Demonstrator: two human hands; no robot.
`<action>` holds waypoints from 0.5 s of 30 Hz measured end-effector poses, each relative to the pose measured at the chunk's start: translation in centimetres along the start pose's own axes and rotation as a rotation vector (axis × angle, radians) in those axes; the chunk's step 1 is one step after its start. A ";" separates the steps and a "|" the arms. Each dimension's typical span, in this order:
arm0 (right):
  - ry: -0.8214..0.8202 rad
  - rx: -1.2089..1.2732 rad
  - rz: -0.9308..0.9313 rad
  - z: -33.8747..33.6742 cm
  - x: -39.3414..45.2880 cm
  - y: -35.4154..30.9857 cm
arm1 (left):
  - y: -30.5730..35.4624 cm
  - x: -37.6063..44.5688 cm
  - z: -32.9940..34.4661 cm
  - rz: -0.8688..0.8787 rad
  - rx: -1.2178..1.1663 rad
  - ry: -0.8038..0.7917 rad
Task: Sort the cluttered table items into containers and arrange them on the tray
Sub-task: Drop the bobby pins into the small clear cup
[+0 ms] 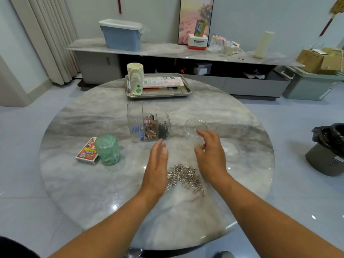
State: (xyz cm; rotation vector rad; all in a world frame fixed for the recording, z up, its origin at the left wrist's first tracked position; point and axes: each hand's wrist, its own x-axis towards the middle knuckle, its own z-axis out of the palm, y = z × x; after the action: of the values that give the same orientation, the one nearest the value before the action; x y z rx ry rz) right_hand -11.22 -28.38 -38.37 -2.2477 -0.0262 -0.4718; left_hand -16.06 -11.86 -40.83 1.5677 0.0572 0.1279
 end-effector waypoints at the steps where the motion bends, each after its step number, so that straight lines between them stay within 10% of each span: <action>1: -0.061 -0.087 -0.003 -0.1 1.3 0.0 | 0.0 0.5 -0.4 -0.035 -0.056 0.036; 6: -0.293 -0.347 0.040 -0.2 4.7 -0.1 | 0.0 2.4 -2.5 -0.027 0.054 -0.001; 15: -0.469 -0.028 -0.168 -0.2 -0.5 -5.2 | 2.0 2.5 -4.5 0.161 0.303 -0.184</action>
State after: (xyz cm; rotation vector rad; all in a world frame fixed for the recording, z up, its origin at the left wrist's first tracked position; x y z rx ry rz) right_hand -12.60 -25.03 -34.63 -2.3464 -0.4545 -0.0227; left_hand -14.16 -7.10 -38.78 1.8796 -0.2035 0.1042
